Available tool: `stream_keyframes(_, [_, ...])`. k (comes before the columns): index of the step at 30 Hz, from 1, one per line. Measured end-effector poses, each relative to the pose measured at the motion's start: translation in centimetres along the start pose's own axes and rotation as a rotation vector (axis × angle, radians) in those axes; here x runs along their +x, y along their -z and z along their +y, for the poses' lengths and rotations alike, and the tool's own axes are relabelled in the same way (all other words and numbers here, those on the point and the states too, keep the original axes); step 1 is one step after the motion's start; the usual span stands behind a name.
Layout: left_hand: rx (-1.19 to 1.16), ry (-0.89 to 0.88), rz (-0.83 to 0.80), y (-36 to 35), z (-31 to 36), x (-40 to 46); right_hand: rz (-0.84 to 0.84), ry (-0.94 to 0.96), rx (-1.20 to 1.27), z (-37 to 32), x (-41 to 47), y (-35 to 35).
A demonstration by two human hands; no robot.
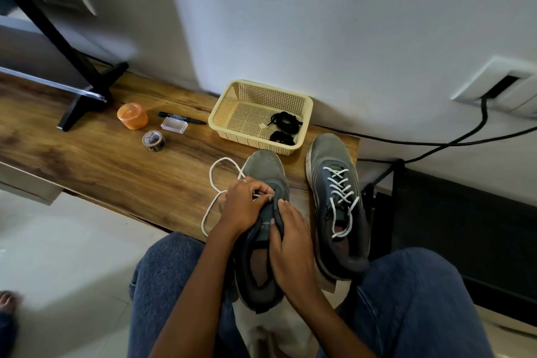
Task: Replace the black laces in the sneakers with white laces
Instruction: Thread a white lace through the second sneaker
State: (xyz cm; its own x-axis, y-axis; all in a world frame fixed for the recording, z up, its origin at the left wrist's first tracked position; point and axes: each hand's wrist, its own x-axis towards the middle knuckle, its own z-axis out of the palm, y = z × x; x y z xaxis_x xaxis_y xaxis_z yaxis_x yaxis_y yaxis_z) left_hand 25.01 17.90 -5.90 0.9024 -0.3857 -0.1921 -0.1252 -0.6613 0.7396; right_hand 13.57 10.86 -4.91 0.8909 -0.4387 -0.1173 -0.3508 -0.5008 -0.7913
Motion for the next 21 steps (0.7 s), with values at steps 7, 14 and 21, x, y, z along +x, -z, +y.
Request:
stream_keyframes(7, [-0.14, -0.008, -0.127, 1.1, -0.3, 0.5, 0.092, -0.016, 0.098, 0.2, -0.2, -0.5])
stream_keyframes(14, [-0.234, 0.024, -0.183, 1.5, -0.3, 0.5, 0.097, 0.001, 0.083, 0.3, -0.1, -0.5])
stream_keyframes(21, [-0.273, 0.047, -0.19, 1.6, -0.2, 0.4, 0.112, -0.05, 0.196, 0.0, 0.1, 0.0])
